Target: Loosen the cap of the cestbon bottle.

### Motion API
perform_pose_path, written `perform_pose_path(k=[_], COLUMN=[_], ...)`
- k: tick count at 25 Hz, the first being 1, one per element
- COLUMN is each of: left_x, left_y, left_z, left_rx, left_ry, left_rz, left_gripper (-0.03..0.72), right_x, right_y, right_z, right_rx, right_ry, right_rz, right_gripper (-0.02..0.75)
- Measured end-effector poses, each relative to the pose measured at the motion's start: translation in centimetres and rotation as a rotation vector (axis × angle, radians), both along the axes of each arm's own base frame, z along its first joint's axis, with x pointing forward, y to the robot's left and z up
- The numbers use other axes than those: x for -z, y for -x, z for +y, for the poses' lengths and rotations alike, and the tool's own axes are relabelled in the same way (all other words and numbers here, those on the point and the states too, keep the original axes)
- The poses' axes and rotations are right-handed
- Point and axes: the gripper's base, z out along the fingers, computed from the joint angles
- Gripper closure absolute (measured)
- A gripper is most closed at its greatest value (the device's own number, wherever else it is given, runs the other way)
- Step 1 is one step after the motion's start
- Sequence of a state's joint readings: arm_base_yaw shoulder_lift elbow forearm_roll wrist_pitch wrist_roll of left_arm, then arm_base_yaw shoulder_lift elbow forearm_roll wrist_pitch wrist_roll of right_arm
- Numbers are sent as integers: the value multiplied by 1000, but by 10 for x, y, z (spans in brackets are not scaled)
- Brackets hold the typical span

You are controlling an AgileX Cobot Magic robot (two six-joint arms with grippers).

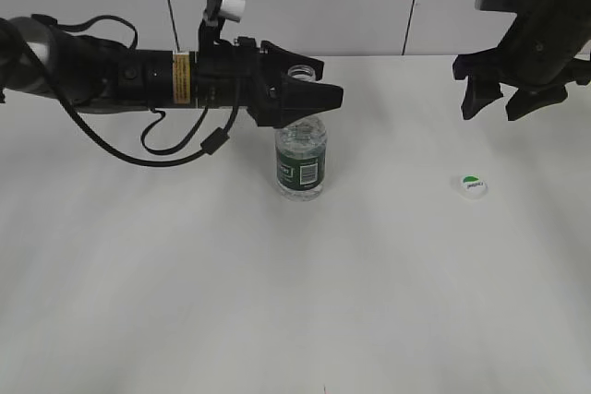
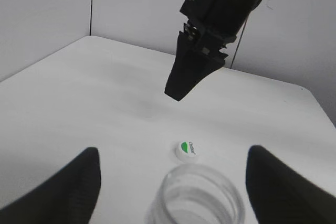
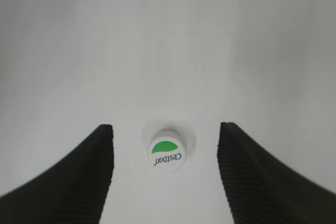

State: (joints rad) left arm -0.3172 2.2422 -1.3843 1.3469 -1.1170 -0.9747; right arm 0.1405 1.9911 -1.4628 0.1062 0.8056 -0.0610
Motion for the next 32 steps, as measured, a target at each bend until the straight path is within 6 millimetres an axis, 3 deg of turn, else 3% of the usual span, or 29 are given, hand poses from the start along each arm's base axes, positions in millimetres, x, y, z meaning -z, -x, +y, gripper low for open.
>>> perform_pose_path(k=[9, 16, 22, 26, 32], left_x=[-45, -65, -81, -77, -76], left_y=[0, -13, -29, -31, -24], left_z=[5, 22, 71, 107, 147], left_rx=[-93, -353, -577, -653, -552], left_ry=[-29, -91, -113, -206, -173], left_rz=[51, 172, 276, 375, 508], left_gripper=[165, 165, 165, 165, 209], right_x=[-18, -18, -18, -17, -21], right_y=[-5, -3, -1, 0, 3], right_z=[1, 1, 1, 1, 1], right_rx=[-5, -7, -9, -10, -12], right_ry=[-6, -4, -2, -1, -2], right_rz=[4, 30, 48, 59, 80], right_gripper=[265, 265, 265, 265, 265])
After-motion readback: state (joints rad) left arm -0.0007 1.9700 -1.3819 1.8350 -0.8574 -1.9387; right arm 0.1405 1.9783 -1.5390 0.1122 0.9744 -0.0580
